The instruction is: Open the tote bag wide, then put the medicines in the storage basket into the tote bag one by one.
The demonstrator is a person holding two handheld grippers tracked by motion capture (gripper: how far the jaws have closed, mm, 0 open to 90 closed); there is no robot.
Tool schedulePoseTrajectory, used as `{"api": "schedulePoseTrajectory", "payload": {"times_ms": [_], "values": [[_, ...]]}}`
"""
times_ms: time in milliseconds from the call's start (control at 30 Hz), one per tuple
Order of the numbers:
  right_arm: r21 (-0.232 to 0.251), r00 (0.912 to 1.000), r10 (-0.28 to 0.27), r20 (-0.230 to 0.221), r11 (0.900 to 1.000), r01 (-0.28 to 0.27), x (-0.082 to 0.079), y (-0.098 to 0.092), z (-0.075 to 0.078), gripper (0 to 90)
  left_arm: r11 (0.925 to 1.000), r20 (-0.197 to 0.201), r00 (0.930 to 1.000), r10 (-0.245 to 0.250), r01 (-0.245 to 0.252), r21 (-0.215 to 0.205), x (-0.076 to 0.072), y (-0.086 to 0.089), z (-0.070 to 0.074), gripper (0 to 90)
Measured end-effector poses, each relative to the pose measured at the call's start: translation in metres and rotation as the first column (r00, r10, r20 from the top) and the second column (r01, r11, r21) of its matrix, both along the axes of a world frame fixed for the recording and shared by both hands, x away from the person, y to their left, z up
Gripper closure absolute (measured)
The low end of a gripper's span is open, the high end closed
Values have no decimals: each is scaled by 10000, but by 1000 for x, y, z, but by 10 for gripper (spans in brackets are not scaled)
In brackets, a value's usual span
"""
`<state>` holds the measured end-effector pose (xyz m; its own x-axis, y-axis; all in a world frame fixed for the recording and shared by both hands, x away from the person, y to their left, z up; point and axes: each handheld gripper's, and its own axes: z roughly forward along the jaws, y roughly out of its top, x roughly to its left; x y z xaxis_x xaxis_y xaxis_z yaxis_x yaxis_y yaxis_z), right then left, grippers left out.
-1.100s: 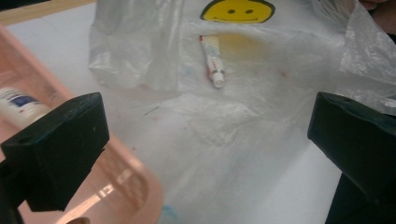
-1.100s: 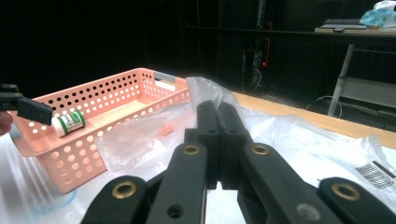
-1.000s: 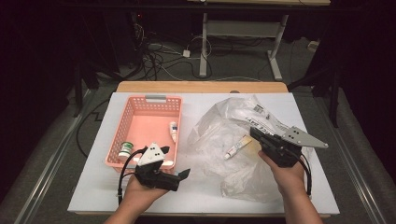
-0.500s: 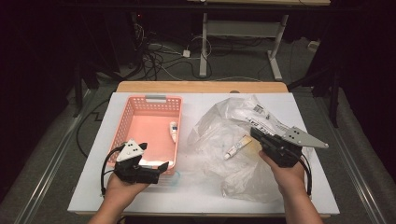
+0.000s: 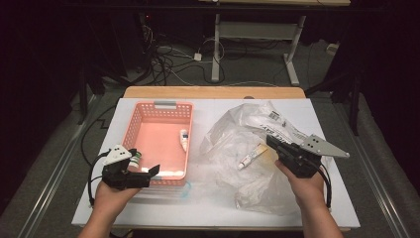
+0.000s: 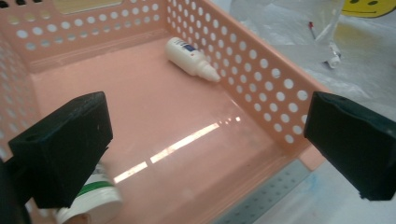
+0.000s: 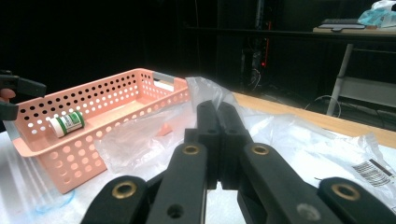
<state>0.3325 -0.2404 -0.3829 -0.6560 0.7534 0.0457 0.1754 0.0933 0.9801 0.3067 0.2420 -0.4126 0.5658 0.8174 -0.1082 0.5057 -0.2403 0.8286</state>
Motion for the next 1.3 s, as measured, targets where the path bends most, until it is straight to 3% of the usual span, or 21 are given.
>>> {"api": "schedulePoseTrajectory", "payload": {"times_ms": [300, 667, 767, 900, 1033, 1100, 1167, 1233, 1300], "values": [[-38, 10000, -2, 8, 10000, 2, 0, 0, 0, 900, 9986, 40, 9986, 519, -518, -125, 2, 21, 0, 41], [-16, 10000, -33, -40, 10000, 33, 1, 1, -1, 900, 9975, 35, 9979, 651, -650, -295, 5, 32, -2, 186], [-47, 9998, -123, -159, 9999, 122, 4, 0, -3, 900, 9947, -32, 9951, 992, -993, -257, 9, 34, -2, 284], [-132, 9999, -122, -28, 9998, 121, 6, 2, -1, 900, 9863, -337, 9861, 1630, -1637, -208, 13, 36, 1, 462], [-31, 9999, -134, -5, 9999, 134, 3, 1, 0, 900, 9824, -366, 9822, 1841, -1851, -262, 15, 36, 3, 578], [-57, 9999, -106, -86, 9999, 105, 4, 0, -2, 900, 9839, -500, 9831, 1759, -1772, -248, 16, 36, 4, 652], [-35, 9999, -115, -117, 9999, 115, 5, -1, -3, 900, 9830, -659, 9808, 1834, -1829, 140, 20, 36, 5, 679], [-42, 9999, -100, -59, 9999, 100, 4, -1, -2, 900, 9829, -680, 9806, 1841, -1829, 232, 21, 36, 5, 725], [-1, 9999, -107, -39, 9999, 107, 3, -1, -1, 900, 9807, -986, 9772, 1881, -1815, 723, 26, 38, 6, 778]]}}
